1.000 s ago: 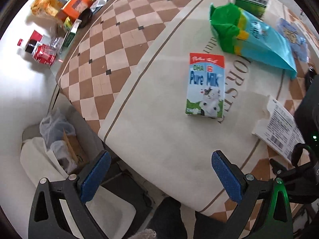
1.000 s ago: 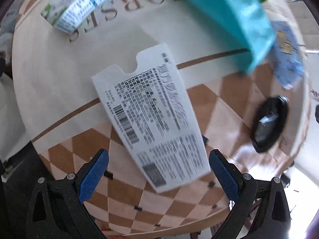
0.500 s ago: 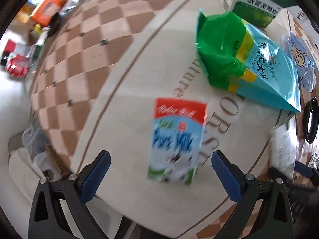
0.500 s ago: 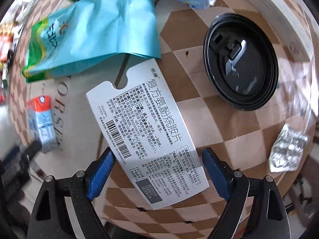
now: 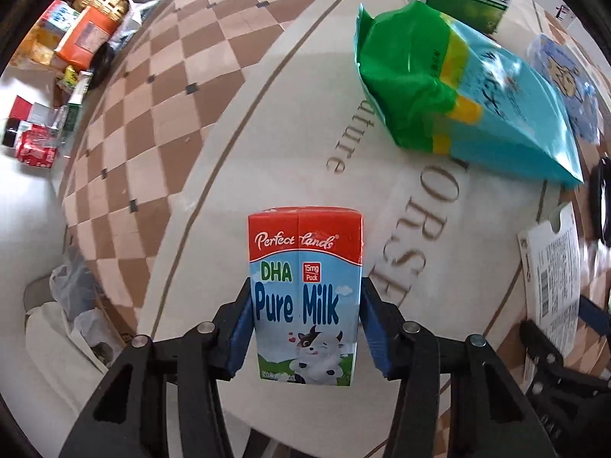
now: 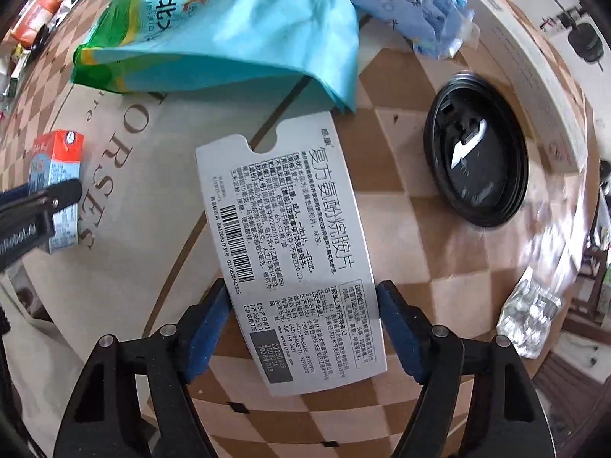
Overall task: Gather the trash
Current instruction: 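Lift the milk carton and leaflet card and carry them over the bin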
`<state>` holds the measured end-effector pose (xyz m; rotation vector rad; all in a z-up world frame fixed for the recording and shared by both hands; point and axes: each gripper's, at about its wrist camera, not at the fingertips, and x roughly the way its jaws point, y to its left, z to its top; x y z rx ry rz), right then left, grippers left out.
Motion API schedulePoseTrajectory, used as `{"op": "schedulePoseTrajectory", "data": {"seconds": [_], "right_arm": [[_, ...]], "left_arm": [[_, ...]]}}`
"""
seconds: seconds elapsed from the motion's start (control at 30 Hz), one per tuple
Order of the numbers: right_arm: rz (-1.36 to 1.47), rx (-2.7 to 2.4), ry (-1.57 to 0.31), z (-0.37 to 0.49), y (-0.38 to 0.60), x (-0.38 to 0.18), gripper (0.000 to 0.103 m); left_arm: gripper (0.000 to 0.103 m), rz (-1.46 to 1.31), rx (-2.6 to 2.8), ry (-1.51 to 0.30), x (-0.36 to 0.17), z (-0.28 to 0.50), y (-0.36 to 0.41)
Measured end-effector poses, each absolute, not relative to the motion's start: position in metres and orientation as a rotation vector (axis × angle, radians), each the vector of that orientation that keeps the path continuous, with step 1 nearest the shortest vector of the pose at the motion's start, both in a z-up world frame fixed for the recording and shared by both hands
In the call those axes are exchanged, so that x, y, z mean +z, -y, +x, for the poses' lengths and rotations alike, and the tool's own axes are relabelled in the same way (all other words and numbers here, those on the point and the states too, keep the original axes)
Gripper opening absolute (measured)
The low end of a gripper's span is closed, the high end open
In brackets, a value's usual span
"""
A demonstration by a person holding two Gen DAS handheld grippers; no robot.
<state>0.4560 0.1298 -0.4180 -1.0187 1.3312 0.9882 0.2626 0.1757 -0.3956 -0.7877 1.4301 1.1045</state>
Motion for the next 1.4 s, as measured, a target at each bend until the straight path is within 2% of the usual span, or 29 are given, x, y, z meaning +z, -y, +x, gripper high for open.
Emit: {"op": "schedulePoseTrajectory", "data": {"seconds": [0.3, 0.5, 0.63, 0.83, 0.97, 1.07, 1.37, 1.4], "right_arm": [[-0.804, 0.973, -1.344, 0.462, -0.07, -0.38, 0.078], [-0.677, 0.976, -1.315, 0.446, -0.028, -0.341, 0.078], [-0.619, 0.986, -1.281, 0.387, 0.021, -0.322, 0.078], [-0.567, 1.011, -1.271, 0.286, 0.083, -0.324, 0.078], [-0.584, 1.029, -1.306, 0.245, 0.13, -0.337, 0.078], [-0.622, 1.032, -1.36, 0.225, 0.15, -0.365, 0.078], [-0.698, 0.949, -1.586, 0.201, 0.182, -0.519, 0.078], [-0.731, 0.939, -1.663, 0.199, 0.181, -0.537, 0.078]], "left_arm": [[0.048, -0.705, 1.122, -1.341, -0.352, 0.238, -0.115], [0.048, -0.638, 1.135, -1.248, -0.32, 0.193, -0.075], [0.048, -0.622, 1.145, -1.182, -0.3, 0.147, -0.039], [0.048, -0.656, 1.151, -1.133, -0.289, 0.077, 0.019], [0.048, -0.724, 1.122, -1.176, -0.312, 0.044, 0.05], [0.048, -0.801, 1.087, -1.24, -0.349, 0.029, 0.063], [0.048, -1.223, 0.883, -1.255, -0.507, 0.022, 0.045], [0.048, -1.252, 0.868, -1.251, -0.525, 0.024, 0.04]]}}
